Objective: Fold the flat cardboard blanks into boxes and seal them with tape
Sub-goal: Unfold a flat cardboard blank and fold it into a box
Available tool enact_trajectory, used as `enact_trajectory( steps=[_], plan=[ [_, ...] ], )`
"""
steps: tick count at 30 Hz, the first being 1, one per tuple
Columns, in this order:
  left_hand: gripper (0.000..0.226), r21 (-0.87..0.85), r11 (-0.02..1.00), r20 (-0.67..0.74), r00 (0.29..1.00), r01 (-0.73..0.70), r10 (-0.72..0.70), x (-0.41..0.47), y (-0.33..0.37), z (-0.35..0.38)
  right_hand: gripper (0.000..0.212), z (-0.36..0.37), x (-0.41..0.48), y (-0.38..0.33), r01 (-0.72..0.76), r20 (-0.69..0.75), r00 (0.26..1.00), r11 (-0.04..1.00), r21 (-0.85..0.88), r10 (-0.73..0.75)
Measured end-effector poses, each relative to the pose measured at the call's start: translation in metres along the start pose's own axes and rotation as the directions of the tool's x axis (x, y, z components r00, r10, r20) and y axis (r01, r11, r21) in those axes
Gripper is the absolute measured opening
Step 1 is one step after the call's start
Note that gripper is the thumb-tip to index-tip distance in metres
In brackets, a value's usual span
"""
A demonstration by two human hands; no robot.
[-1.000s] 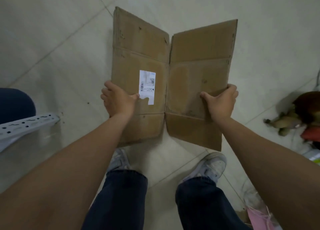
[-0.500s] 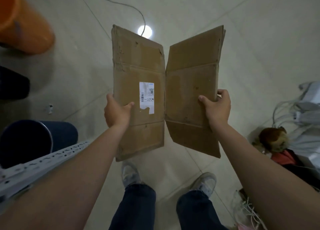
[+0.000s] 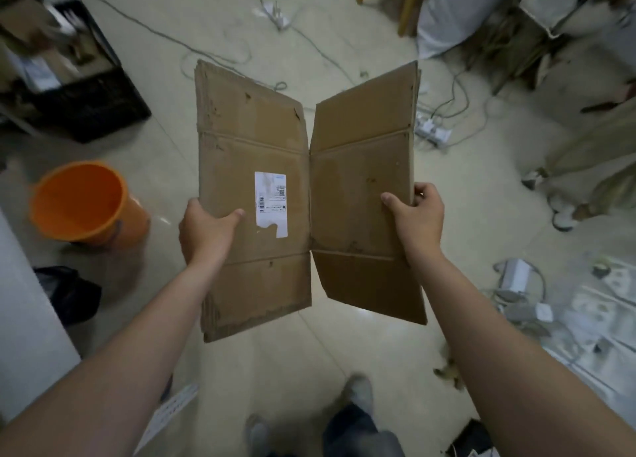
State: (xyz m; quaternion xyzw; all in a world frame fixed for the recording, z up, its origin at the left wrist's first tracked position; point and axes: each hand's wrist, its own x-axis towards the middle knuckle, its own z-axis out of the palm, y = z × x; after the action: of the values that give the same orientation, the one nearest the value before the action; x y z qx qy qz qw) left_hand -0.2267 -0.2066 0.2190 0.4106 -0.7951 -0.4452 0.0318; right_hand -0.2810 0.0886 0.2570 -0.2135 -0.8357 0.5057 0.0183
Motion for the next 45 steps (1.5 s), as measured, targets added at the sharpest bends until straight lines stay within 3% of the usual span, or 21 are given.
enact_trajectory(
  steps=[9,18,26,32,36,45],
  plan=[
    [0.036,-0.123,0.975,-0.046,0.983,-0.183,0.178,0.051,0.207,-0.023,0.029,-0.035,0.104,-0.159,0.174,-0.033,0.985,0.982,0.079,-0.172],
    [0.039,-0.178,0.968,-0.172,0.975,-0.174,0.143,0.175,0.379,-0.001,0.022,0.004,0.290,-0.299,0.212,0.059,0.973,0.965,0.153,-0.223],
    [0.041,-0.195,0.963,-0.216,0.966,-0.188,0.145,0.315,0.472,-0.012,0.017,0.087,0.413,-0.406,0.235,0.085,0.963,0.952,0.198,-0.255],
    [0.040,-0.178,0.965,-0.227,0.963,-0.191,0.148,0.465,0.524,-0.011,0.028,0.192,0.503,-0.473,0.235,0.095,0.962,0.952,0.195,-0.257],
    [0.048,-0.138,0.975,-0.206,0.968,-0.173,0.143,0.566,0.570,-0.014,0.029,0.261,0.562,-0.530,0.210,0.074,0.971,0.960,0.186,-0.227],
    [0.041,-0.158,0.958,-0.177,0.961,-0.240,0.211,0.758,0.696,-0.003,0.031,0.363,0.691,-0.649,0.172,0.013,0.984,0.958,0.230,-0.179]
  ],
)
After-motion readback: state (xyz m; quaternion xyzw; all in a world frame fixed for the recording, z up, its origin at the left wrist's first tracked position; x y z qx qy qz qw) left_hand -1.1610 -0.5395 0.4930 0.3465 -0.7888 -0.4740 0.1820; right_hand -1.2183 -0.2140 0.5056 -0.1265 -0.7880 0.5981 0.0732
